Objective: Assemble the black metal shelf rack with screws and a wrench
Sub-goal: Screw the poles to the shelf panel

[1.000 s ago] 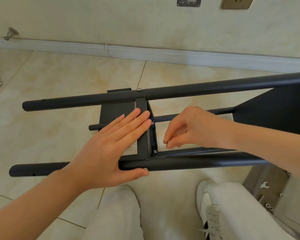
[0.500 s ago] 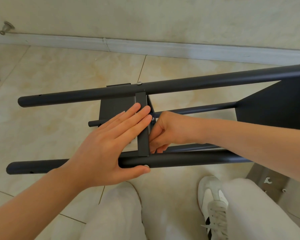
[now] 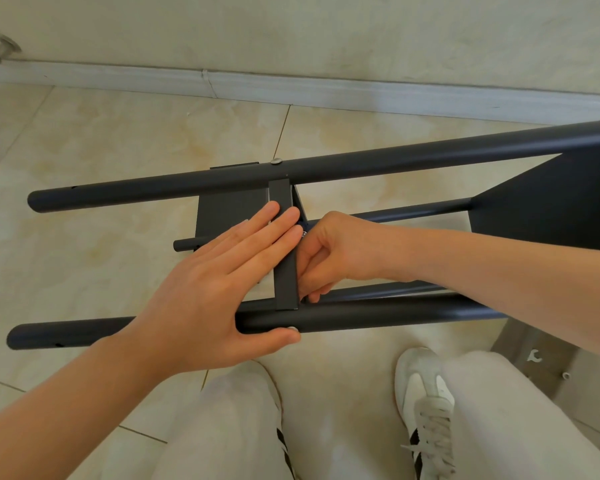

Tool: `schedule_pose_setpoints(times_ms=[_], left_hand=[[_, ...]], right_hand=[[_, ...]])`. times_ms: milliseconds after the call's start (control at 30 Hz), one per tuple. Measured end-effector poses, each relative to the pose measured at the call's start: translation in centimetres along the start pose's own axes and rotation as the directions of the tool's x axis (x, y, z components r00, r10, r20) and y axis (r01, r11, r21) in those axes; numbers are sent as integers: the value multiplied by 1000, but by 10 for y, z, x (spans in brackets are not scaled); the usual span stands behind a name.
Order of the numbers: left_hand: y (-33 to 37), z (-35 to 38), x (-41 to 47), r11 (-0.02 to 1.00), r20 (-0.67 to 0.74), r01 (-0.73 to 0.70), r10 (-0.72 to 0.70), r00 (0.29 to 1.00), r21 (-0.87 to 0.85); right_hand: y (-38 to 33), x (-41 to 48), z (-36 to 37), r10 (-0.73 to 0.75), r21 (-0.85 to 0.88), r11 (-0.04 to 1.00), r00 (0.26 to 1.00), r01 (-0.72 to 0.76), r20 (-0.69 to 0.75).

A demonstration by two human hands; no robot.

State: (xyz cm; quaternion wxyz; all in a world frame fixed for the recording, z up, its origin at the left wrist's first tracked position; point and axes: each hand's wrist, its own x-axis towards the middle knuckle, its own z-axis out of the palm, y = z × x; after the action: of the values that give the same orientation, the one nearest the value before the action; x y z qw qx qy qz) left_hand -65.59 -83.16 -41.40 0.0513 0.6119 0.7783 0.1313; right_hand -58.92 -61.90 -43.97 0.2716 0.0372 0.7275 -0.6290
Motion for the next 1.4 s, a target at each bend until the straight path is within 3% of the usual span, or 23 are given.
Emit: schedule_pose_setpoints(times_ms=[467,967,1400], left_hand=[[0,0,0,1000,1,-2,2,1000,-7],[0,-1,0,1000,16,11,-11,1000,-5],[0,-1,0,1000,17,3,-3,1000,3]], right_hand=[[5,4,-5,101,107,988,987,-114,126],[5,14,-8,311,148,915,888,-376,338],[10,18,-13,321,140,912,882,-386,344]])
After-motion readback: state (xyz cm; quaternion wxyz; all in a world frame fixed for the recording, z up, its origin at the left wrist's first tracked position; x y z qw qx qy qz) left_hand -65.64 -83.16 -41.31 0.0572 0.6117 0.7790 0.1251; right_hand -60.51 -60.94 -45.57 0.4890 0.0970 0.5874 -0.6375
